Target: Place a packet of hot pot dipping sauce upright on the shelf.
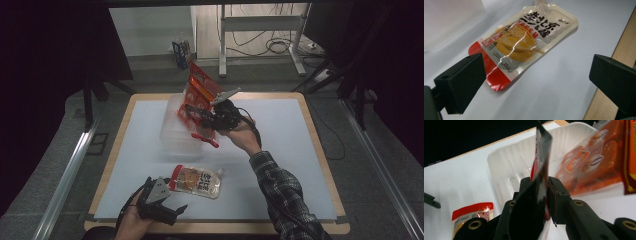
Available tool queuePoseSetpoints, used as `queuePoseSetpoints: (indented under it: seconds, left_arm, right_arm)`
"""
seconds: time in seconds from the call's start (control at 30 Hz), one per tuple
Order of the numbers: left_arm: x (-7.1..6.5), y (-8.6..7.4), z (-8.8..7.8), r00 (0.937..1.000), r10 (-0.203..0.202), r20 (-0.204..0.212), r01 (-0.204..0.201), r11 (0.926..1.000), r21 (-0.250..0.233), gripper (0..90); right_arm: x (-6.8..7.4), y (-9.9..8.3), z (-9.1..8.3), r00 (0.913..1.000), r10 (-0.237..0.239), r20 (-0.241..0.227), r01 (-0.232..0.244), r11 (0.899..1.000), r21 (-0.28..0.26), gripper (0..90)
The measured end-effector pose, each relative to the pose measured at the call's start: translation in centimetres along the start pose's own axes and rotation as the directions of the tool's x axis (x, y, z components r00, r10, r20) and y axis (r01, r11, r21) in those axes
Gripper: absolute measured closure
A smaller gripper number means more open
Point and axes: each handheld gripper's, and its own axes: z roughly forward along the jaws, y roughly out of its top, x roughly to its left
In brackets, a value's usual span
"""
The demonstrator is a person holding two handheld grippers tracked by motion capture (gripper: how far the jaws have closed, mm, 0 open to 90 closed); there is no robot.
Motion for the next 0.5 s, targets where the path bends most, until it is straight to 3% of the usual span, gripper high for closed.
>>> queuePoseSetpoints:
  seconds: [0.23,0.5]
  left_arm:
    - [0.0,0.0,0.1,1.0,0.0,0.001,0.0,1.0,0.001,0.8]
    - [-0.1,0.0,0.1,1.0,0.004,0.004,-0.004,1.0,0.004,0.8]
  right_arm:
    - [0.3,0.7,1.5,0.9999,-0.015,-0.007,0.015,1.0,0.004,75.5]
    - [1.1,2.0,3.7,0.9995,-0.028,-0.018,0.028,1.0,0.002,86.7]
